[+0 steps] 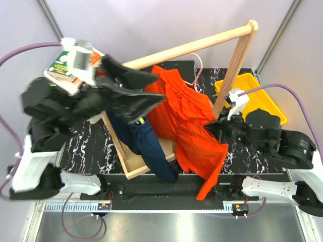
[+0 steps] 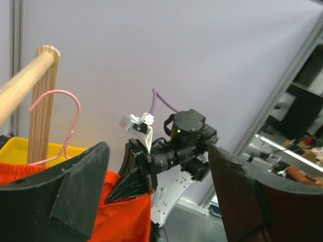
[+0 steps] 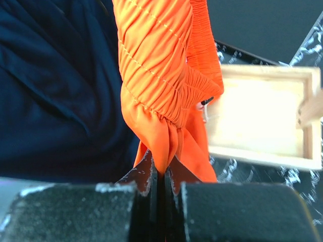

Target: Remove the shorts from the hanger

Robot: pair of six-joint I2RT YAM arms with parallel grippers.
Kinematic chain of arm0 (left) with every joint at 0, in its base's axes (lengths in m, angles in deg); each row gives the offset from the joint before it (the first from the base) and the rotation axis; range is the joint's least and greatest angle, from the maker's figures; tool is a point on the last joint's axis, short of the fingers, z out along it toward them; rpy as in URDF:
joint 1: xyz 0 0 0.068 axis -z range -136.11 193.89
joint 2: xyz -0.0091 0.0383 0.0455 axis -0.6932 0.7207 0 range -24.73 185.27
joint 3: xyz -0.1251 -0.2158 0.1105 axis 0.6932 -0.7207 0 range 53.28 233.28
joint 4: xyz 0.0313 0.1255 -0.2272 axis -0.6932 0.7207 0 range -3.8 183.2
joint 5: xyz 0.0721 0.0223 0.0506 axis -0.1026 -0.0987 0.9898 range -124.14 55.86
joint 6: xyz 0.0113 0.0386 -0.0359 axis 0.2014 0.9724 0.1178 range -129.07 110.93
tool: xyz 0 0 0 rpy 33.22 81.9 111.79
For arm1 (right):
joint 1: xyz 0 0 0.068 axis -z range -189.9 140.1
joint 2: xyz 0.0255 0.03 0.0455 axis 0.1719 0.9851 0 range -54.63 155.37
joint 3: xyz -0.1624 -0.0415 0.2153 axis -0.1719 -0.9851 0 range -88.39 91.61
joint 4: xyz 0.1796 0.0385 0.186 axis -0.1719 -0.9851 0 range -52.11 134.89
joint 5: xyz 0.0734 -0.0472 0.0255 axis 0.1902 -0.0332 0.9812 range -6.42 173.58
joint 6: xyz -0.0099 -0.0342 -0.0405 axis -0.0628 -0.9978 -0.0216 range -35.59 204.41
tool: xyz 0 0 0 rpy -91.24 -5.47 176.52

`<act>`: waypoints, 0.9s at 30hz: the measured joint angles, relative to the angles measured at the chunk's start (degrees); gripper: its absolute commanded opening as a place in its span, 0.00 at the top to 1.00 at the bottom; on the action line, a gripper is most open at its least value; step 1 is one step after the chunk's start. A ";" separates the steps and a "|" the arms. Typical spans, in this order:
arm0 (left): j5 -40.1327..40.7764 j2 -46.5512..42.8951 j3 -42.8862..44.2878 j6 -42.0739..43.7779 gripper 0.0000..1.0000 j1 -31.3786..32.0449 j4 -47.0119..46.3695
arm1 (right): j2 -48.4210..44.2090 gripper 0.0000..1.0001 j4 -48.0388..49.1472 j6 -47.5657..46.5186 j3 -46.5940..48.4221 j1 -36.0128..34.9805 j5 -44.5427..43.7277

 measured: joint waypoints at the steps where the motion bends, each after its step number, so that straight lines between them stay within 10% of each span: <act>1: 4.85 2.10 1.97 3.37 0.23 3.78 1.42 | -0.98 1.00 -0.92 -0.07 -0.59 0.00 -0.04; 5: 22.80 14.62 14.23 14.73 0.42 15.74 5.27 | -5.14 1.00 -2.49 -1.57 -2.58 0.00 -0.79; 11: 37.51 27.08 17.11 20.57 0.43 18.03 9.92 | -8.63 1.00 -2.60 -5.25 -4.11 0.00 -3.19; 27: 39.32 19.96 5.97 18.03 0.44 13.99 11.74 | -2.19 1.00 3.30 -15.63 -6.45 0.07 -3.87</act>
